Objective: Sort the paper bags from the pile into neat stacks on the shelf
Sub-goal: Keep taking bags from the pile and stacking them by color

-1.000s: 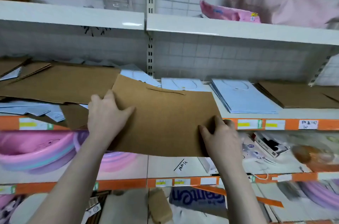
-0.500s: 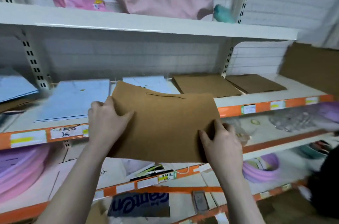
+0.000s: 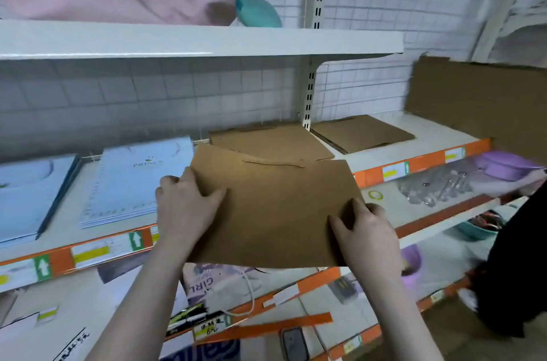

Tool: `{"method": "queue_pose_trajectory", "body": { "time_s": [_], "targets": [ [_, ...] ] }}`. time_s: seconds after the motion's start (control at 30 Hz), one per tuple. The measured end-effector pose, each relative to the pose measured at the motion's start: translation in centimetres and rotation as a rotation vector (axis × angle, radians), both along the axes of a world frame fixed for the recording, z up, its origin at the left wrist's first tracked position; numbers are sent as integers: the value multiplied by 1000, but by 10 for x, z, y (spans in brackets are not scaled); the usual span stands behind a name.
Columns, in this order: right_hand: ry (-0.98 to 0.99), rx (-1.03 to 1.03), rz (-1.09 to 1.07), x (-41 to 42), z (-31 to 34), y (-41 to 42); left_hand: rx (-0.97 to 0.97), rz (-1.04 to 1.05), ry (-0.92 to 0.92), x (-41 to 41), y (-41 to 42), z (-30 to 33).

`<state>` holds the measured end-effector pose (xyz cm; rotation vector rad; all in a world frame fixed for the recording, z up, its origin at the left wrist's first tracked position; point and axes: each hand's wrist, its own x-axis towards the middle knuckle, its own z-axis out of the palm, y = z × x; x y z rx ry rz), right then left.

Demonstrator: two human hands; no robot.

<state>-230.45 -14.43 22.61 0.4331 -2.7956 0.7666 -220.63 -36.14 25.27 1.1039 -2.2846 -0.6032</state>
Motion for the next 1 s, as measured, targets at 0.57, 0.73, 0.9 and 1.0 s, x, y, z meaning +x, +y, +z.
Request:
{"method": "queue_pose_trajectory", "body": {
  "time_s": [0.57,0.73,0.9,1.0],
  "targets": [
    [-38,71,-77,-281,12,22,106,-87,-36,-268,36,2],
    [-37,44,-8,-362,12,44,81,-45,-74,-328,63,-6],
    [-10,21,127,-444,8,62,77,102,-74,-389,100,-17],
    [-22,77,202,-489,3,74,83,162,-115,-426,120,-20]
  ]
}}
